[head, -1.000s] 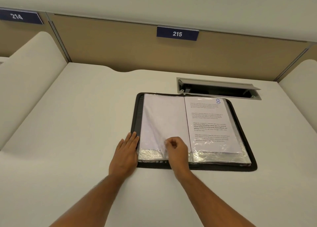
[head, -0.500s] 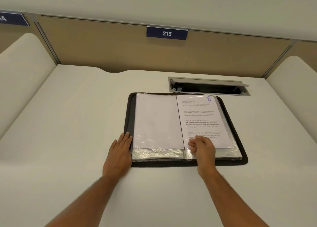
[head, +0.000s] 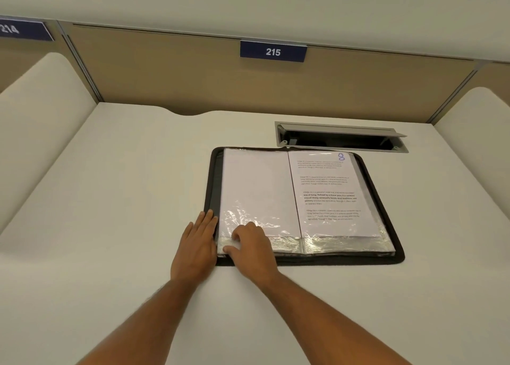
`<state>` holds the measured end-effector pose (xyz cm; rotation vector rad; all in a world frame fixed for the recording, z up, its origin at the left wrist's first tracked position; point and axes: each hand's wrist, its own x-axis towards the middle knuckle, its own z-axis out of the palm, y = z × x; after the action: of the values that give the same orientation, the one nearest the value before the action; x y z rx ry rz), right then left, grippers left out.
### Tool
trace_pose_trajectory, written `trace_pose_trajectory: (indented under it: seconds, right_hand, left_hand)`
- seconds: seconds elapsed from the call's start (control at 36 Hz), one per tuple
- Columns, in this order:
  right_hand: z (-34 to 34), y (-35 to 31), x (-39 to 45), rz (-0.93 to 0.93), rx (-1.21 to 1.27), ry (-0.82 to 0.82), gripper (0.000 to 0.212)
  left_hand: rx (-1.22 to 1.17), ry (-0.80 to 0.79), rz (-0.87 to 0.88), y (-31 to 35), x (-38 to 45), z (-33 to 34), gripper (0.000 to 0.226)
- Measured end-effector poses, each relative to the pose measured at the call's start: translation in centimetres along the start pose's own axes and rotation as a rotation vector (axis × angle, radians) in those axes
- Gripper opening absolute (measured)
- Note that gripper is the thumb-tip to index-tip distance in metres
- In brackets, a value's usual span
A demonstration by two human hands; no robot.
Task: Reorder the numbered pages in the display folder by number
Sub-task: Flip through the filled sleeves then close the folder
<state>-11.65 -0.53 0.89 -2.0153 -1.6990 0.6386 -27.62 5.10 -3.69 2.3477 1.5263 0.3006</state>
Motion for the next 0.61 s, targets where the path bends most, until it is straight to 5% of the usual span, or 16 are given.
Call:
trace_pose_trajectory:
  seconds: [0.17,0.33,0.61]
  right_hand:
    - [0.7,-0.3,0.3,0.014,-0.076,0.084,0.002]
    - [0.5,-0.2,0.4,0.028,-0.076,0.080,0.010]
    - [-4.4,1.3,0.8,0.444,0.850,0.162,0.006]
  left_hand:
    - [-0.012,0.009,-0.010,-0.2,0.0,0.2,0.073]
    - [-0.018,0.006,-0.012,-0.2,0.0,0.1,0.072]
    - [-0.020,0.007,-0.003,-0.2,0.0,-0.1,0.072]
